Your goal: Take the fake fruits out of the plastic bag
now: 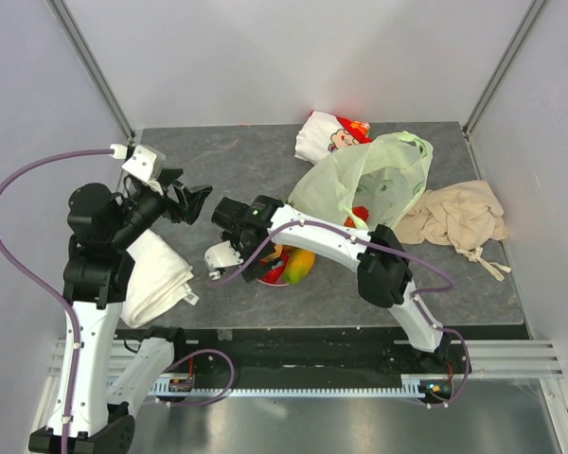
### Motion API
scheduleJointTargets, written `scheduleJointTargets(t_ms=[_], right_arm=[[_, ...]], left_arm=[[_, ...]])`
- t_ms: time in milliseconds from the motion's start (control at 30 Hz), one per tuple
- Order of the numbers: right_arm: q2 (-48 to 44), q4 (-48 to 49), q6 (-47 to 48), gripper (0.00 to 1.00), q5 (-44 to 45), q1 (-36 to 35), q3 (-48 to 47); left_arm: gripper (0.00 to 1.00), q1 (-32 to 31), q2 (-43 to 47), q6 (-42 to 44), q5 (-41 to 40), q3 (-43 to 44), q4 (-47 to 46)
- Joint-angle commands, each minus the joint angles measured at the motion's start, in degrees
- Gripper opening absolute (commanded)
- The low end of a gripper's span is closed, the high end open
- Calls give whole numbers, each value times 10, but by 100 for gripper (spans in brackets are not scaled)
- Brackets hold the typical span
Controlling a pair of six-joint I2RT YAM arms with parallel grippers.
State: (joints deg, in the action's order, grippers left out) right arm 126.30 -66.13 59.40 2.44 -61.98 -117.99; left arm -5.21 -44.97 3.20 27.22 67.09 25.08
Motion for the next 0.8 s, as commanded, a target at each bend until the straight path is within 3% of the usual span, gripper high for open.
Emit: scheduleJointTargets(t_ms=[0,333,767], right_arm=[[-14,17,-2,98,-6,-1,-1],[-70,32,-36,98,-42,-12,-33],[-58,37,-63,98,-15,-15,9]], left_arm=[[79,4,-4,-22,21,-6,-31],[79,4,-17,-27,37,-9,-52],[78,4,-25,-38,49,-8,-62]])
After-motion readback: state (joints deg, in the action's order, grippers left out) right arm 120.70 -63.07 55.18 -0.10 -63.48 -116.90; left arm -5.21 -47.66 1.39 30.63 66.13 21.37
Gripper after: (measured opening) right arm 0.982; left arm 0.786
